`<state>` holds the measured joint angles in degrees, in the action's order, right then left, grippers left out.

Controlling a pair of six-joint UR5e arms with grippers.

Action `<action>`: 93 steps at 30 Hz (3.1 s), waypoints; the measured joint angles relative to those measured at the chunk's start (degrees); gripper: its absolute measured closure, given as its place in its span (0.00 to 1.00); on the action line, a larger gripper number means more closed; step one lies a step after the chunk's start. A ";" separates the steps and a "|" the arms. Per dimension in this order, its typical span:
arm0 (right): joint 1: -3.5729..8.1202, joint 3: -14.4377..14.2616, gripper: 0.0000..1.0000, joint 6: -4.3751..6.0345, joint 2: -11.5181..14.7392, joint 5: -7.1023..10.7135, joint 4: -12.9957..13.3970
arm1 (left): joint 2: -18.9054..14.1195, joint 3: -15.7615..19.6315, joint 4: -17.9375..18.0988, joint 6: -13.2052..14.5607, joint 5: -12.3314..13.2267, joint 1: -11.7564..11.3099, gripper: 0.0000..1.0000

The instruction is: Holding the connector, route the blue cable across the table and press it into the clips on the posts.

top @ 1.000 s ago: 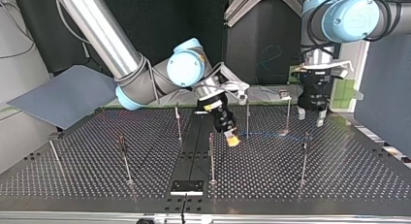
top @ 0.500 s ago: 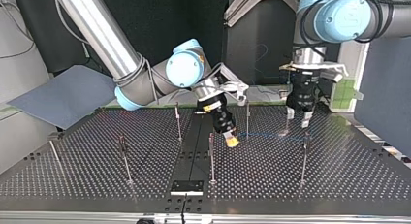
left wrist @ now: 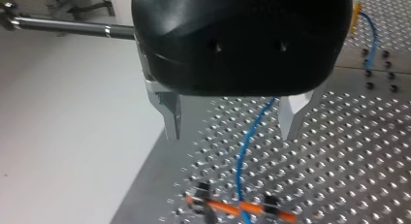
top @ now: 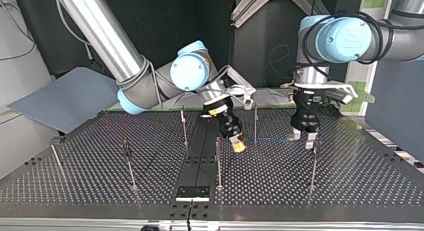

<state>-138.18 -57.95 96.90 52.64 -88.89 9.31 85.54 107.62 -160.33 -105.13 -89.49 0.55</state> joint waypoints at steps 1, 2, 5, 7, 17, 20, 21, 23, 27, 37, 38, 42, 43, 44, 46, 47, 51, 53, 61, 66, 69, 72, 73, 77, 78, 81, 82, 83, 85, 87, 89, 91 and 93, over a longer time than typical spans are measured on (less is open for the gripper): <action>0.06 -0.01 1.00 0.02 -0.01 0.01 -0.02 | 0.40 -0.08 0.10 0.46 -0.15 0.09 0.02; 0.10 -0.01 1.00 0.03 -0.02 0.01 -0.03 | 0.97 -0.20 0.30 1.07 -0.40 0.21 0.02; 0.24 -0.01 1.00 0.05 -0.01 0.02 -0.03 | 2.32 -0.69 1.13 1.99 -0.86 0.53 0.02; 0.31 -0.01 1.00 0.06 -0.01 0.03 -0.01 | 3.16 -1.18 1.81 2.20 -0.98 0.72 0.02; 0.48 0.00 1.00 0.06 -0.02 0.08 0.00 | 6.75 -4.23 2.91 2.72 -1.75 1.28 0.02; 0.49 0.00 1.00 0.06 -0.02 0.10 -0.03 | 7.87 -4.89 2.99 2.92 -2.36 1.26 0.02; 0.50 -0.01 1.00 0.06 -0.02 0.11 -0.05 | 8.05 -5.01 3.00 2.95 -2.56 1.24 0.02; 0.51 -0.01 1.00 0.06 -0.02 0.11 -0.10 | 8.29 -5.16 2.96 3.02 -3.02 1.23 0.02; 0.51 -0.02 1.00 0.06 -0.01 0.11 -0.14 | 8.42 -5.23 2.54 3.12 -3.45 1.30 0.02; 0.50 -0.03 1.00 0.06 -0.02 0.11 -0.43 | 8.46 -5.25 1.64 2.62 -4.18 1.60 1.00; 0.51 -0.03 1.00 0.06 -0.02 0.11 -0.46 | 8.46 -5.25 1.53 2.57 -4.25 1.63 1.00; 0.50 -0.01 1.00 0.06 -0.02 0.12 -0.50 | 8.46 -5.23 1.01 2.50 -4.88 1.73 1.00; 0.50 -0.02 1.00 0.06 -0.02 0.12 -0.51 | 8.46 -5.21 0.81 2.51 -5.02 1.78 1.00; 0.50 -0.02 1.00 0.06 -0.02 0.12 -0.53 | 8.46 -5.20 0.48 2.55 -5.24 1.87 1.00; 0.50 -0.02 1.00 0.06 -0.02 0.12 -0.57 | 8.45 -5.13 0.03 2.62 -5.67 2.04 1.00; 0.50 -0.03 1.00 0.06 -0.02 0.11 -0.61 | 8.45 -5.02 -0.19 2.66 -6.09 2.18 1.00; 0.50 -0.17 1.00 0.06 -0.03 0.12 -0.90 | 8.45 -4.00 -0.52 2.87 -7.74 2.73 1.00; 0.50 -0.51 1.00 0.06 -0.02 0.08 -1.01 | 8.45 -3.03 -0.46 3.08 -8.70 3.08 1.00; 0.61 -3.41 1.00 -0.06 -0.09 -0.17 -0.97 | 8.45 1.25 2.78 3.04 -10.33 4.04 1.00; 0.90 -6.01 1.00 -0.31 -0.19 -0.48 -0.82 | 8.92 3.99 5.47 2.47 -10.59 4.53 1.00; 1.07 -7.78 1.00 -0.36 -0.39 -0.57 -0.73 | 10.03 5.88 7.10 2.38 -11.17 4.79 1.00; 1.21 -9.26 1.00 -0.48 -0.62 -0.59 -0.73 | 11.60 7.75 8.34 2.43 -11.50 4.97 1.00; 1.28 -9.79 1.00 -0.54 -0.68 -0.64 -0.71 | 12.12 8.32 8.72 2.44 -11.53 5.03 1.00; 1.49 -11.32 1.00 -0.68 -0.82 -0.89 -0.62 | 14.04 10.30 10.70 2.34 -11.45 5.28 1.00; 1.53 -11.62 1.00 -0.72 -0.89 -0.93 -0.62 | 14.24 10.54 11.18 2.27 -11.39 5.31 1.00; 1.61 -12.43 1.00 -0.97 -1.44 -1.01 -0.60 | 14.66 11.01 12.58 1.86 -11.14 5.36 1.00; 1.61 -12.65 1.00 -1.08 -1.82 -1.01 -0.60 | 14.82 11.07 12.93 1.76 -10.97 5.38 1.00; 1.58 -12.77 1.00 -1.17 -2.19 -1.00 -0.60 | 15.18 11.13 13.33 1.67 -10.69 5.42 1.00; 1.53 -12.92 1.00 -1.30 -3.29 -0.98 -0.59 | 15.97 11.13 13.93 1.68 -10.22 5.51 1.00; 1.52 -12.97 1.00 -1.31 -4.30 -0.99 -0.56 | 17.15 11.12 14.93 1.69 -9.62 5.61 1.00; 1.58 -13.00 1.00 -1.23 -5.14 -1.05 -0.46 | 18.39 11.11 15.98 1.63 -9.25 5.67 1.00; 1.72 -12.98 1.00 -1.12 -5.56 -1.08 -0.26 | 19.49 11.11 16.71 1.56 -9.14 5.68 1.00; 1.93 -12.96 1.00 -1.03 -5.72 -1.09 0.09 | 20.67 11.10 17.40 1.50 -9.08 5.69 1.00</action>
<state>-136.26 -70.91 95.87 46.92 -89.98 9.39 106.21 118.73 -142.93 -103.63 -98.57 6.24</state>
